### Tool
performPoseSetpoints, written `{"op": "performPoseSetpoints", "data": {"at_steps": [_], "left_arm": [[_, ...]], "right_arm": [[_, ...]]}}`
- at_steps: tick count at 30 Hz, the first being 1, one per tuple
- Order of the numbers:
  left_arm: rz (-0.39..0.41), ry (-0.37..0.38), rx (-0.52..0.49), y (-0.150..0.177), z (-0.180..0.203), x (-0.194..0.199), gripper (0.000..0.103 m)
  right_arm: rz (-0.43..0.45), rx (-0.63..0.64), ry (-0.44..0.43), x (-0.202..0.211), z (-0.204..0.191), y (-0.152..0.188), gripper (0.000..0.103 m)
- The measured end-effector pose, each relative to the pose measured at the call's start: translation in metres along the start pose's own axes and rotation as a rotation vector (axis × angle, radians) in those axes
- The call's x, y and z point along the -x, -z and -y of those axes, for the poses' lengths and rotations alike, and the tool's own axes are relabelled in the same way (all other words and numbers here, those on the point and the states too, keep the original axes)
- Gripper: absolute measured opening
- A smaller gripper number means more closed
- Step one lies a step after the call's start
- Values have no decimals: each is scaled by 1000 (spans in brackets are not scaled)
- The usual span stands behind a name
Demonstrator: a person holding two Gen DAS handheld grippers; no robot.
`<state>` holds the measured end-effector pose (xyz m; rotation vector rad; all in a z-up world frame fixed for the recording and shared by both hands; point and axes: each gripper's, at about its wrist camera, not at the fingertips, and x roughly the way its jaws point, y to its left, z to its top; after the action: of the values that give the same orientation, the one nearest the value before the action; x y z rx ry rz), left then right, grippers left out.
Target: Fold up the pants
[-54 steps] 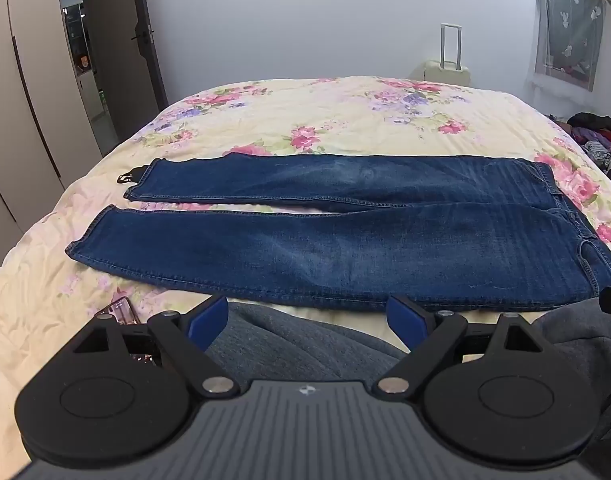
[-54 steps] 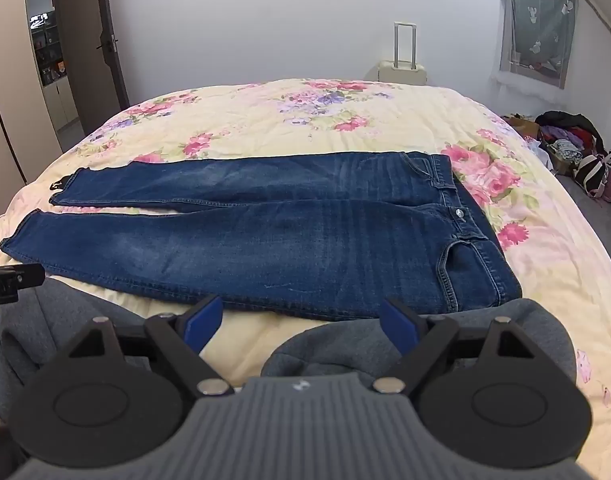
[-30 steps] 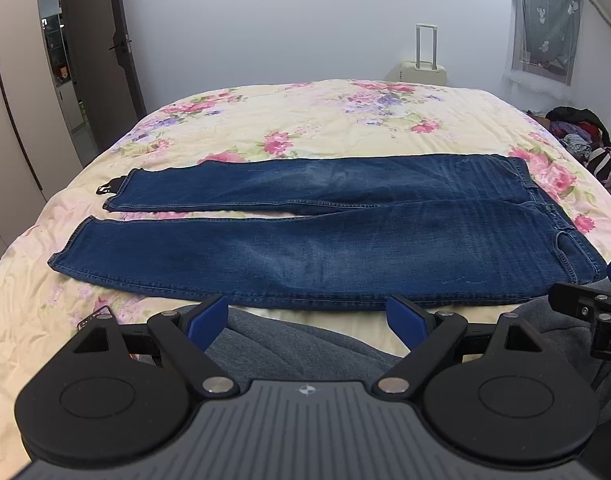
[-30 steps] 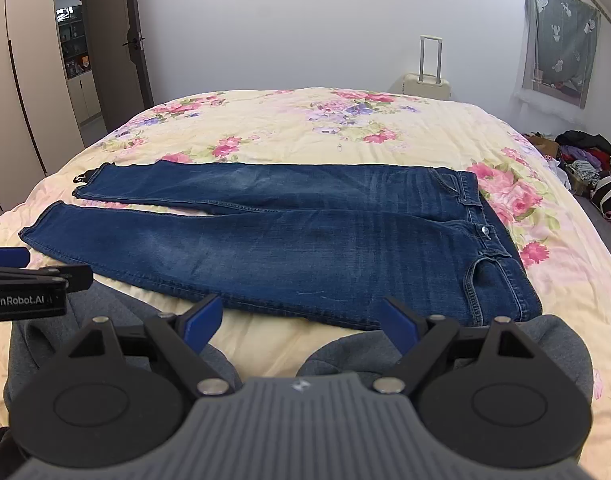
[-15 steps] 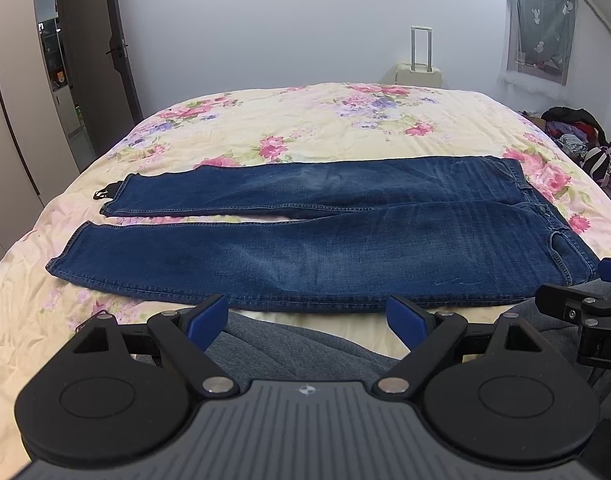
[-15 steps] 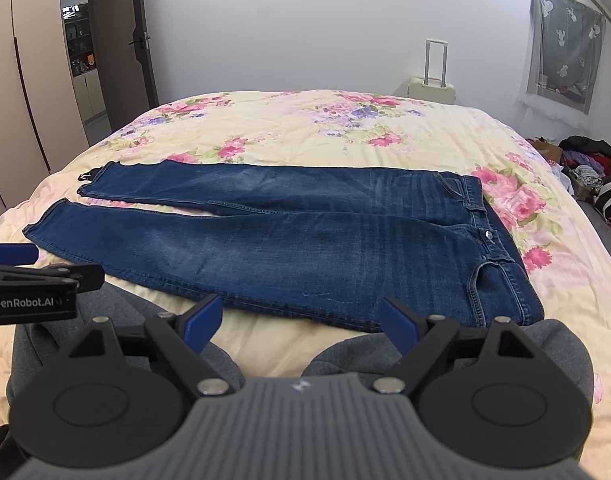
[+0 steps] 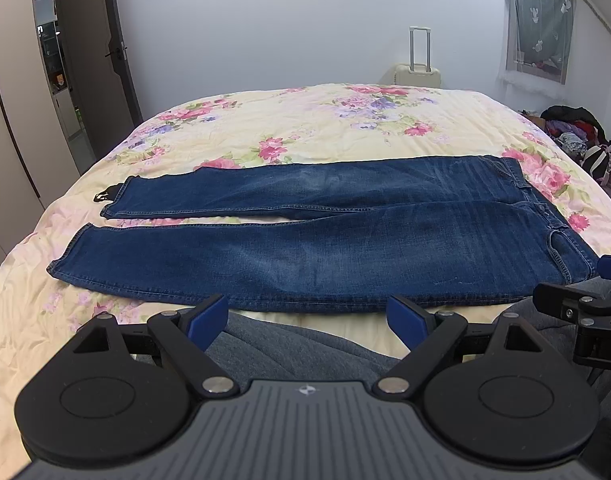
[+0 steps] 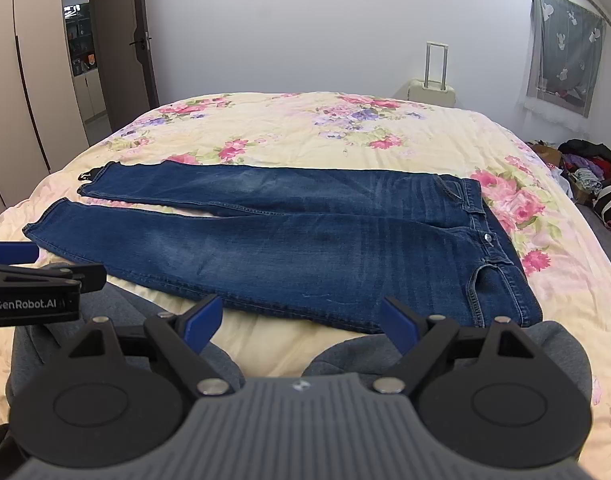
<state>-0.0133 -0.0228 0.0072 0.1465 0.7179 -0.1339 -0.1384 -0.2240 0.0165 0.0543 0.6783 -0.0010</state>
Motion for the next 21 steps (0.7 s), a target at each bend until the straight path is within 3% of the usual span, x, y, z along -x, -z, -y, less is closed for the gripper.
{"op": "performPoseSetpoints", "data": {"at_steps": [21], "left_arm": [[3,-2,-1,0,2,1,103]], "right_arm": [[0,1,2,1,-1,0,82]]}}
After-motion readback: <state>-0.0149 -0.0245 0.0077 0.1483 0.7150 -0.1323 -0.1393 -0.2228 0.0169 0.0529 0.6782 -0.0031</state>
